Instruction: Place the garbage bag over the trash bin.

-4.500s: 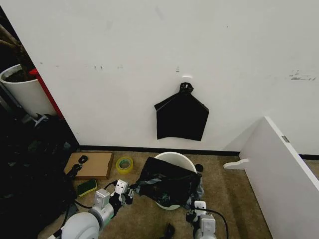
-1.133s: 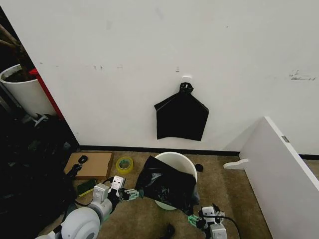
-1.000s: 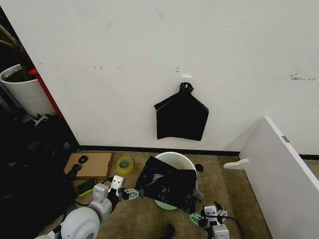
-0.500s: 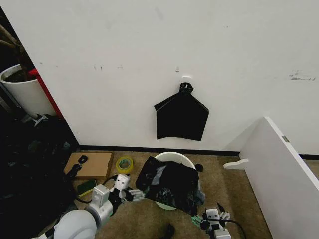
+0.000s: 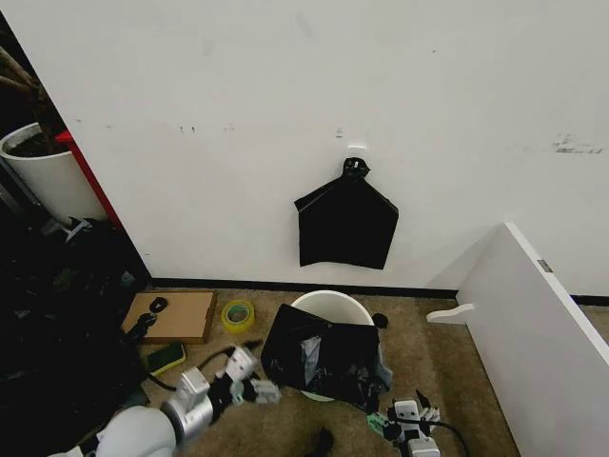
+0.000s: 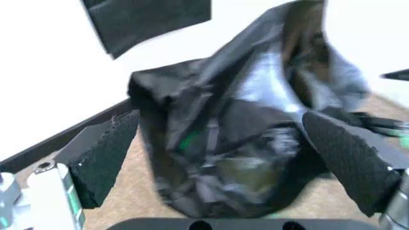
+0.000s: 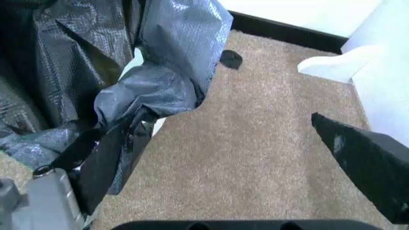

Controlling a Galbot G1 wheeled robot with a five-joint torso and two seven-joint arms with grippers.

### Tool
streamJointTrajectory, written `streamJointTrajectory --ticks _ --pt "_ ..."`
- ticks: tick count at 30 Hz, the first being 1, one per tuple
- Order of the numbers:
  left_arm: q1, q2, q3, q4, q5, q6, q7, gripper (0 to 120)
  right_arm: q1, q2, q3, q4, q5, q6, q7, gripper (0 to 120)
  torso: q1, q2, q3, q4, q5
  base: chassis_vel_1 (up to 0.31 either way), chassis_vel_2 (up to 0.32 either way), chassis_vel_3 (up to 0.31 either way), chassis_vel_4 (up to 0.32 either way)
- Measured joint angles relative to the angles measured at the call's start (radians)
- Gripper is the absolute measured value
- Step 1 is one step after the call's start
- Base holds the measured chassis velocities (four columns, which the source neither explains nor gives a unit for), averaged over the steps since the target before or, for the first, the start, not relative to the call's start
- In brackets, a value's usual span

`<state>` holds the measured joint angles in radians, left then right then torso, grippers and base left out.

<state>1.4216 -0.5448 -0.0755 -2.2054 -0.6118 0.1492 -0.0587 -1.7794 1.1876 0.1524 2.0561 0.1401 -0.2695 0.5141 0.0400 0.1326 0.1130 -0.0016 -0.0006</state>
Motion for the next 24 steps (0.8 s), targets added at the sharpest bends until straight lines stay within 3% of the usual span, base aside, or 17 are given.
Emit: streamJointTrajectory --ticks 3,5,8,14,17,24 --pt "0.021 0.014 -0.008 -0.027 -0.002 -0.014 0.001 100 0.000 0.002 0.001 -0.001 -0.001 0.001 0.000 100 0.000 0.000 0.000 0.0006 0.0000 0.000 0.000 0.000 0.000" --pt "0.018 0.050 -0.004 -0.066 -0.001 -0.051 0.006 100 -0.019 0.018 0.016 0.005 -0.012 0.007 0.000 100 0.000 0.000 0.000 -0.0005 0.0002 0.000 0.000 0.000 0.000" --pt "-0.007 0.039 0.020 -0.071 -0.009 -0.063 0.010 100 -0.021 0.022 0.018 0.011 -0.017 0.008 0.000 100 0.000 0.000 0.000 0.0003 0.0004 0.000 0.000 0.000 0.000" --pt "-0.154 -0.027 0.146 0.008 -0.009 -0.028 0.013 100 -0.022 0.020 0.014 0.016 -0.021 0.008 0.001 100 0.000 0.000 0.000 0.0002 0.0003 0.000 0.000 0.000 0.000" --pt "-0.312 -0.060 0.287 0.072 0.002 0.009 0.011 100 -0.019 0.018 0.011 0.018 -0.021 0.006 0.001 100 0.000 0.000 0.000 -0.0005 -0.0001 0.000 0.000 0.000 0.000" --pt "-0.397 -0.102 0.394 0.137 0.021 0.059 0.009 100 0.010 0.011 -0.016 0.016 -0.011 -0.003 0.002 100 0.000 0.000 0.000 0.0002 0.0001 0.000 0.000 0.000 0.000"
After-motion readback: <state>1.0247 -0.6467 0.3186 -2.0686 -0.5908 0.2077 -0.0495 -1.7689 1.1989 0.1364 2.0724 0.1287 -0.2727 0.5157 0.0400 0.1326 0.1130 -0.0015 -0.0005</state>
